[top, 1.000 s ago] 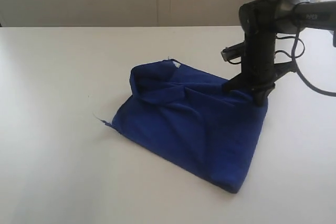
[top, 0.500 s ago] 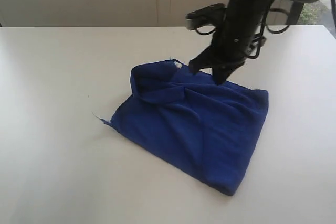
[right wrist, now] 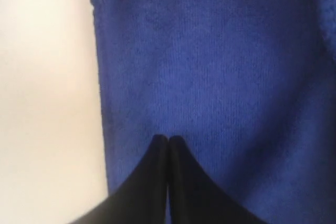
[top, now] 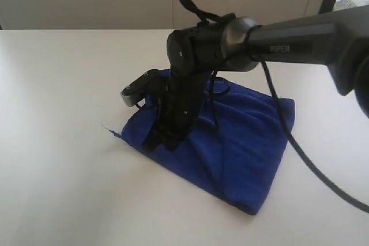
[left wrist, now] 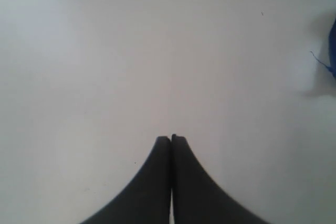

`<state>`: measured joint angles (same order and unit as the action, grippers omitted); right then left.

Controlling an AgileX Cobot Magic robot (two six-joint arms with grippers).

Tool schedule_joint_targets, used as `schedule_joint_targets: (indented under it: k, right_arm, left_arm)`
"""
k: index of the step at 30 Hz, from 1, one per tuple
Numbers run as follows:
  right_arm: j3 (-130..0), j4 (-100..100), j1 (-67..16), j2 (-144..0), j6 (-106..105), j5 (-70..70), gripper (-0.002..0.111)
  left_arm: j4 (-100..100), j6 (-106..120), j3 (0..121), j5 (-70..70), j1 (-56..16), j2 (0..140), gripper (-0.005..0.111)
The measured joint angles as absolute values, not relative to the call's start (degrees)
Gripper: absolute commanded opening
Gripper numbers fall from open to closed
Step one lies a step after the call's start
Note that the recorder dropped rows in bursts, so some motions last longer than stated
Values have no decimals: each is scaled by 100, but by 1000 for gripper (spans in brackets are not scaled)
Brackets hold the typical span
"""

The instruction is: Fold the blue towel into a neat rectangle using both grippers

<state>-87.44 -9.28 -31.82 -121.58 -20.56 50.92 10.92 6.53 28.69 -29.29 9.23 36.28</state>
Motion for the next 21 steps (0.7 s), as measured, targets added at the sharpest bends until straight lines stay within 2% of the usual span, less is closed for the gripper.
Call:
schedule_joint_targets:
  k: [12, 21]
  right_arm:
    - [-8844, -1045, -3314, -12522, -1883, 4261, 0]
    - [-10139, -1149, -3360, -13332, -735, 3942, 0]
  left_arm:
    - [1092, 653, 2869, -2929, 923, 3628, 0]
    - [1092, 653, 2869, -2929, 923, 3628, 0]
